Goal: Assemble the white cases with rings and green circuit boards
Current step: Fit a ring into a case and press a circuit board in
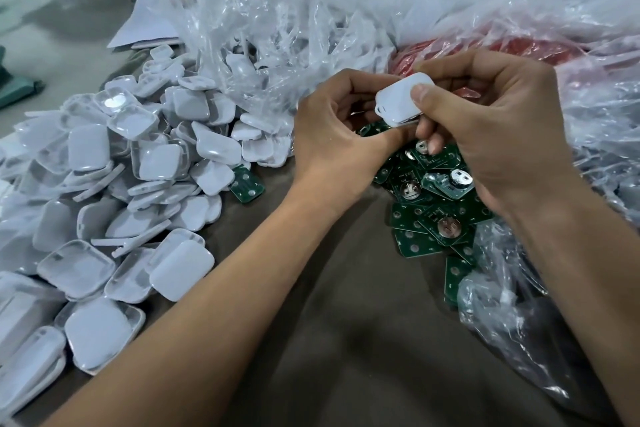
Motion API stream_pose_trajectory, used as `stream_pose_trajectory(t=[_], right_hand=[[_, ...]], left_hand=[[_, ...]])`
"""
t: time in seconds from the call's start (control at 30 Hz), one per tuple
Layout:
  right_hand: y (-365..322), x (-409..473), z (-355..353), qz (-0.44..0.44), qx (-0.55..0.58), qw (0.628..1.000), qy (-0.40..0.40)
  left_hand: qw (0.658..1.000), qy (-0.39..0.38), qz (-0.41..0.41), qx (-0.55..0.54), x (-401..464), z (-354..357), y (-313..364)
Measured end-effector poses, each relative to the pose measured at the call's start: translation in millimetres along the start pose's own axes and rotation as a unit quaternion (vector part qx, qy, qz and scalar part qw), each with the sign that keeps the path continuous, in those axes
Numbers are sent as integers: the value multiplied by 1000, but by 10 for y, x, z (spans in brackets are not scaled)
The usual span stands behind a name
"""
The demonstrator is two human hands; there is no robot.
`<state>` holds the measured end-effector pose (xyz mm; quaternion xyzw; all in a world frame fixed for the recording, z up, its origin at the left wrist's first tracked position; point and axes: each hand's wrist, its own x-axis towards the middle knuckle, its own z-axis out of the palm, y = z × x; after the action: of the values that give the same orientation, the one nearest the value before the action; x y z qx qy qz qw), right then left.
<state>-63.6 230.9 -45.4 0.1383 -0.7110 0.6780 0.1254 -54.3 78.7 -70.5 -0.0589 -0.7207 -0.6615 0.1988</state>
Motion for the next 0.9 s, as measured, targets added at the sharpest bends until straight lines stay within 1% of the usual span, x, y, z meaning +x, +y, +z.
stream_pose_trajectory(t=[0.2,0.33,0.7,0.9], right_hand=[[34,-22,30,-13,-56,998,35],[31,-29,33,-27,-75,996,49],[71,-36,64,-36,-74,995,59],[104,-33,48,-10,-57,997,44]], left_hand=[[1000,-10,-9,19,3,-8,2],[1000,-4,2,17,1,-6,16],[1000,7,27,8,0,-6,-1],[999,2,38,6,-1,-20,-22]])
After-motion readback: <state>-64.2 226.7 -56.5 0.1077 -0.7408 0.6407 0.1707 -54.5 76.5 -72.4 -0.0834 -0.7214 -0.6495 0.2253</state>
